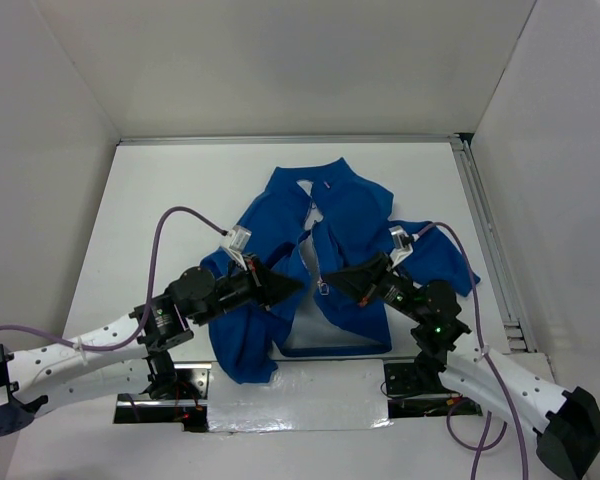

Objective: Zip up the jacket

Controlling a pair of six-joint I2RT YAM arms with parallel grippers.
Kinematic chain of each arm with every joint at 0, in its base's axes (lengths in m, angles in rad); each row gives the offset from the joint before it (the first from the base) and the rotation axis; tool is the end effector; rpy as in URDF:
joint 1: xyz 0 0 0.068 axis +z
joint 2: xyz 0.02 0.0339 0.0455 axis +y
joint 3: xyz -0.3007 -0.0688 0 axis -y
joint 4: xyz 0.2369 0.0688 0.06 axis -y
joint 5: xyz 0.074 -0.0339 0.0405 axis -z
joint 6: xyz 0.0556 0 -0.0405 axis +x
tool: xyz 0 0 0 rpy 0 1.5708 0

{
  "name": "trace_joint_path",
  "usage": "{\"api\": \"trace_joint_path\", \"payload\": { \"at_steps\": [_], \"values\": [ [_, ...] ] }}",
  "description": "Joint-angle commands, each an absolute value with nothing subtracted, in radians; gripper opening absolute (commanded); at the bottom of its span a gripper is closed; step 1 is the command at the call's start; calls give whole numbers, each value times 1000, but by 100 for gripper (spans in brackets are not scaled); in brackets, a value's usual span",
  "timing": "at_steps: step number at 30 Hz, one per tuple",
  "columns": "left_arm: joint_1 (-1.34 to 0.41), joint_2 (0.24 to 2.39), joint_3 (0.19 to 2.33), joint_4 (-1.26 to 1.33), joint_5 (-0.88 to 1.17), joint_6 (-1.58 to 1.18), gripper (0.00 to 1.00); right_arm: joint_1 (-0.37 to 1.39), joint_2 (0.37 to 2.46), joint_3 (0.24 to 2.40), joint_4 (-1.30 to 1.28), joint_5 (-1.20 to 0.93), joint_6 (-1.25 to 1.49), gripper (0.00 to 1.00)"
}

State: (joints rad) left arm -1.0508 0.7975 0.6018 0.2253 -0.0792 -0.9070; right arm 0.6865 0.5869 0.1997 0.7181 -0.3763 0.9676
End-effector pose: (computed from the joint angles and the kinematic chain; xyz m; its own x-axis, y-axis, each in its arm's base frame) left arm 0.0949 -0.1570 0.3453 -0.6414 -0.4600 -0.6140 0.5204 0.3272 -0.7888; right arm 0.0880 0.0985 0.2870 -0.5643 0.5278 -0.6348 -0.6938 0.1135 0.7111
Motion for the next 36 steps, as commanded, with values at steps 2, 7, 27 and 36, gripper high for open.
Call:
{"api": "trace_joint_path", "payload": {
  "at_steps": [2, 7, 27, 36],
  "values": [
    [-1051, 770, 600, 268, -46, -968, 0, 687, 537, 199, 792, -347, 945, 0],
    [-1051, 772, 601, 290, -20, -963, 0, 687, 540, 204, 787, -357, 939, 0],
    [-1051, 808, 615, 324, -20, -969, 0, 695, 537, 186, 773, -350, 936, 0],
    [-1051, 810, 617, 337, -15, -985, 0, 703, 545, 173, 790, -342, 933, 0]
  ]
}}
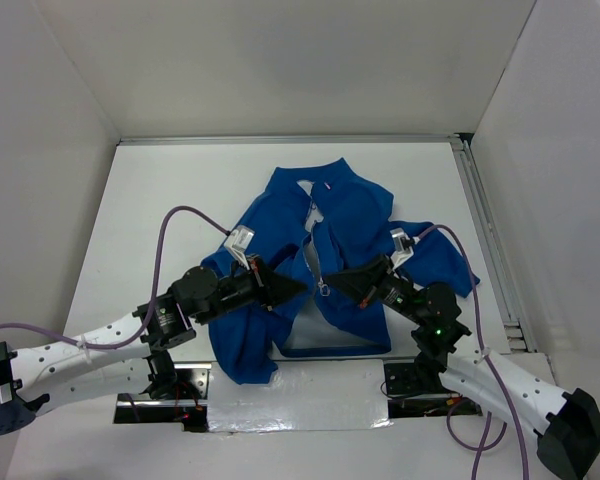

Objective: Zip up the jacket

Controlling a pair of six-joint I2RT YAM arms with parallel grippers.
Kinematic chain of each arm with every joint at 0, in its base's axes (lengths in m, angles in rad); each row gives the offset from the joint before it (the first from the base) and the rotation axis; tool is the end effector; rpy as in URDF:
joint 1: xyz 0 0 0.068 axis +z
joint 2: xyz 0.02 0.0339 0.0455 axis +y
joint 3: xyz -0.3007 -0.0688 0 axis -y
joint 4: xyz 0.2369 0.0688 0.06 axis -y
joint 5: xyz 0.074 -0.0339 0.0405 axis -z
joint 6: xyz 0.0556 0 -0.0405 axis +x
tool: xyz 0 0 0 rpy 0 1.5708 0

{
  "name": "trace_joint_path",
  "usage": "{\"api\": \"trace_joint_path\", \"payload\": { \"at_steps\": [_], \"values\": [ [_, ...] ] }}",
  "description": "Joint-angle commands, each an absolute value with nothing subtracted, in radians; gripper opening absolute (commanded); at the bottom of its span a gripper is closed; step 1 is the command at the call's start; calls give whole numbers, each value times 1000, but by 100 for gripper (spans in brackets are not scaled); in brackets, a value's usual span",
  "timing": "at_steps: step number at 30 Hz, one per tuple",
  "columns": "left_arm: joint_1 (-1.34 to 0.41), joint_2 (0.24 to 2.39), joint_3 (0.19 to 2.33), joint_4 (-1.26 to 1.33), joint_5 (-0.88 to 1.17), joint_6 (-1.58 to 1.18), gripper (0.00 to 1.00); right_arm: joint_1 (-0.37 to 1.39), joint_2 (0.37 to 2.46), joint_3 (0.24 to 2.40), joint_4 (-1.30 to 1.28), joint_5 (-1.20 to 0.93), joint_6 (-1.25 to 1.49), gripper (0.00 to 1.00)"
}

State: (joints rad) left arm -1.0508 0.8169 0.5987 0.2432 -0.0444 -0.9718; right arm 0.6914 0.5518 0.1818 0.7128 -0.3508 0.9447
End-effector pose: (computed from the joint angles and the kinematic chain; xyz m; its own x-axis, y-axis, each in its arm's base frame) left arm 0.0955 -0.1619 0.3433 -0.6908 -0.4540 -0.5627 0.4866 0.2837 -0.8263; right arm 0.0844 0.0947 0.2838 -0.5355 0.5446 -0.6455 -0.7068 0.1293 0.6955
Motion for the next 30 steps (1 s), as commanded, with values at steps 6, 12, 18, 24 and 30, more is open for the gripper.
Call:
{"api": "trace_joint_path", "payload": {
  "at_steps": [6, 12, 18, 24, 30],
  "values": [
    [-1051, 810, 621, 322, -15, -999, 0, 704, 538, 175, 804, -354, 933, 0],
    [-1052, 811, 618, 321, -21, -1014, 0, 704, 523, 169, 810, -354, 937, 0],
    [-1051, 821, 617, 330, -9, -1022, 0, 707, 540, 167, 841, -365, 943, 0],
    [-1051, 821, 617, 330, -8, -1025, 0, 712, 554, 172, 861, -368, 946, 0],
    [-1051, 821, 592, 357, -8, -1049, 0, 713, 555, 170, 874, -362, 953, 0]
  ]
}}
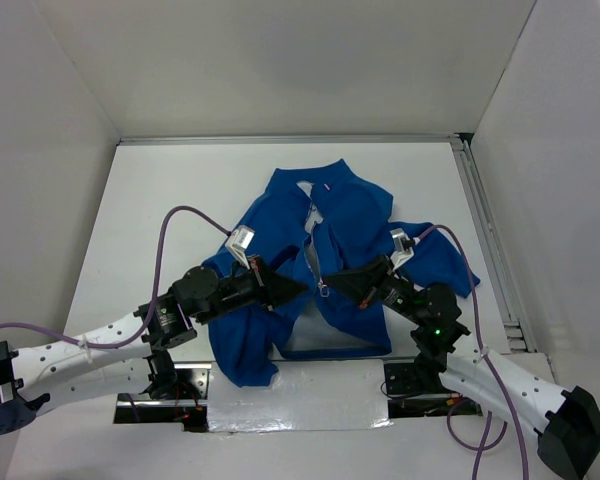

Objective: Zip up the jacket

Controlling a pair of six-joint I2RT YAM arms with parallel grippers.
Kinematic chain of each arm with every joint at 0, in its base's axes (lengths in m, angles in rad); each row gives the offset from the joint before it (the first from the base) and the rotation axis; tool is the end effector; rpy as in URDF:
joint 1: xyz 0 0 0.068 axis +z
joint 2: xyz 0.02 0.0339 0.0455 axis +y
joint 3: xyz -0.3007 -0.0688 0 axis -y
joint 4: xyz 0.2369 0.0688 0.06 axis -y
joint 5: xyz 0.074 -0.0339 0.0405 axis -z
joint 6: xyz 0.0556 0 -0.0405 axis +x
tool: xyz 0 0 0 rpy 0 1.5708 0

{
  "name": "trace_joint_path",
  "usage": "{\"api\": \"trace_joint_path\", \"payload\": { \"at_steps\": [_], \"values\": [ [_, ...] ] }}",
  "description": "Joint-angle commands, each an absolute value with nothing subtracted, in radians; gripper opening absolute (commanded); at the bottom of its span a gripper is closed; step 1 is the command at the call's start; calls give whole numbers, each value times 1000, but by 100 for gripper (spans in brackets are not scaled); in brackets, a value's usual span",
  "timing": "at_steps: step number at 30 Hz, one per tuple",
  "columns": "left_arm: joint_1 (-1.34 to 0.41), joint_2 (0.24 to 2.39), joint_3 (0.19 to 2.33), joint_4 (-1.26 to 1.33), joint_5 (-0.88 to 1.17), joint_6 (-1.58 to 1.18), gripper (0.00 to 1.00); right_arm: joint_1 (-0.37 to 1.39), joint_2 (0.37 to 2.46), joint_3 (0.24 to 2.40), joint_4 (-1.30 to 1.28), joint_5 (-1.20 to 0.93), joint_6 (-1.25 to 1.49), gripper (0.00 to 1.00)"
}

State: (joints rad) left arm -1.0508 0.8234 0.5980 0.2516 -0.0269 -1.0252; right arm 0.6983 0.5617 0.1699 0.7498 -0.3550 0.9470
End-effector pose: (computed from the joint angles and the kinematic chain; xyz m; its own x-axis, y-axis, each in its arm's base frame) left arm 0.0954 -0.1637 0.3430 -0.7234 -0.4563 -0.5181 0.4544 0.2504 -0.8549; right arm 0.0837 0.0955 0.2829 -0.5349 0.5446 -0.6459 -0.7156 0.1144 0.6891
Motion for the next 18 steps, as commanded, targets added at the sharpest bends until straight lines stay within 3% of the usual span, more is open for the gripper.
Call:
{"api": "trace_joint_path", "payload": {
  "at_steps": [1, 18],
  "values": [
    [-1051, 821, 592, 360, -9, -1049, 0, 713, 552, 169, 873, -362, 953, 0],
    [-1051, 785, 577, 370, -11, -1046, 0, 713, 519, 175, 808, -365, 951, 0]
  ]
}}
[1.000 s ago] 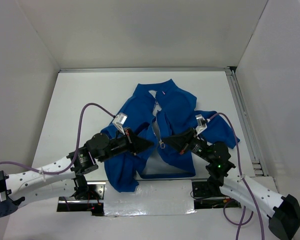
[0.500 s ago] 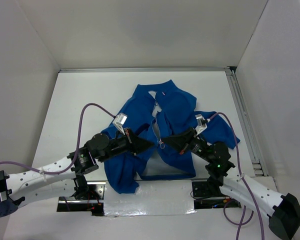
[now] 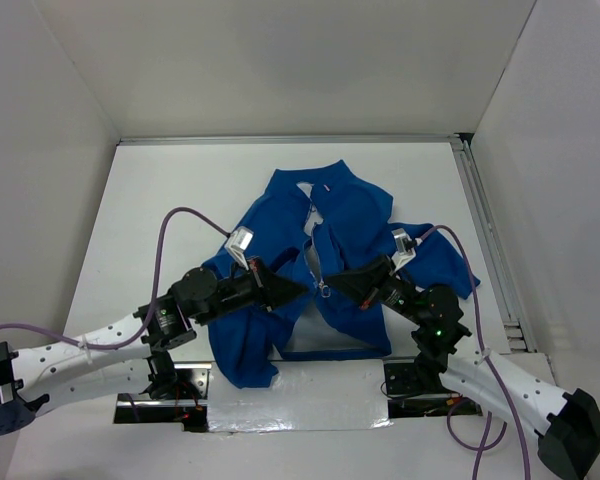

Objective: Zip up the jacket

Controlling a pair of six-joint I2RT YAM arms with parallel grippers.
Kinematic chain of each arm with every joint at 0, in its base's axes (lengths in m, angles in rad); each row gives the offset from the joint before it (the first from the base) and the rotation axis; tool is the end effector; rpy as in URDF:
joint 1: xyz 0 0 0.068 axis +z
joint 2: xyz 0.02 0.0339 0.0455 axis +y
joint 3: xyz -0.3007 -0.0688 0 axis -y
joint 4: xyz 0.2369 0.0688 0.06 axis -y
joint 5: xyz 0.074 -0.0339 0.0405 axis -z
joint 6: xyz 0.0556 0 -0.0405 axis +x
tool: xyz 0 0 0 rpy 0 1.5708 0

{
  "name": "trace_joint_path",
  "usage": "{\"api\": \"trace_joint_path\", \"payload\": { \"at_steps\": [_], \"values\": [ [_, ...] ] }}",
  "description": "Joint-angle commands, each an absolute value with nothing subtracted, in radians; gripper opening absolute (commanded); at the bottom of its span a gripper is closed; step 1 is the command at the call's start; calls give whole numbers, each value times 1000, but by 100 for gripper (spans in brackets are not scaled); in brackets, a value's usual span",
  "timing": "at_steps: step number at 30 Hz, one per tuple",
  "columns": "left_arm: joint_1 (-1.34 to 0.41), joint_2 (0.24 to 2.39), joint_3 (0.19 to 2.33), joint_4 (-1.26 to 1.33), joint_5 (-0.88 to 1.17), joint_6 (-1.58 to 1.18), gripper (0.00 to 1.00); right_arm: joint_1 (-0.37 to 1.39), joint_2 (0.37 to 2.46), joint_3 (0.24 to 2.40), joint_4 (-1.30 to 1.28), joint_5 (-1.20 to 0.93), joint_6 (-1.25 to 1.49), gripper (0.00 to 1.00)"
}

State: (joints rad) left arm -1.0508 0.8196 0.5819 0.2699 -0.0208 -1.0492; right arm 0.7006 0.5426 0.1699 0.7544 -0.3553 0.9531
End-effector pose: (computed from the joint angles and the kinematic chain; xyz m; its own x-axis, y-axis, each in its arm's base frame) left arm 0.0947 -0.1631 0.3400 -0.7353 -0.4603 -0.4974 0.4410 0.2323 -0.8669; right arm 0.0808 0.0935 0.2854 -0.5290 0.5537 -0.6431 -0.7251 0.0988 0.6815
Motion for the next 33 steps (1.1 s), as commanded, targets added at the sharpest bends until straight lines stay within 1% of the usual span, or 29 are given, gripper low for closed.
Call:
{"api": "trace_joint_path", "payload": {
  "at_steps": [1, 10, 33],
  "values": [
    [-1051, 776, 569, 373, -11, -1046, 0, 715, 518, 173, 804, -365, 953, 0],
    [-1051, 764, 571, 383, -18, -1032, 0, 716, 512, 179, 798, -371, 951, 0],
    [-1051, 834, 598, 400, -8, -1028, 0, 722, 523, 195, 821, -397, 957, 0]
  ]
}}
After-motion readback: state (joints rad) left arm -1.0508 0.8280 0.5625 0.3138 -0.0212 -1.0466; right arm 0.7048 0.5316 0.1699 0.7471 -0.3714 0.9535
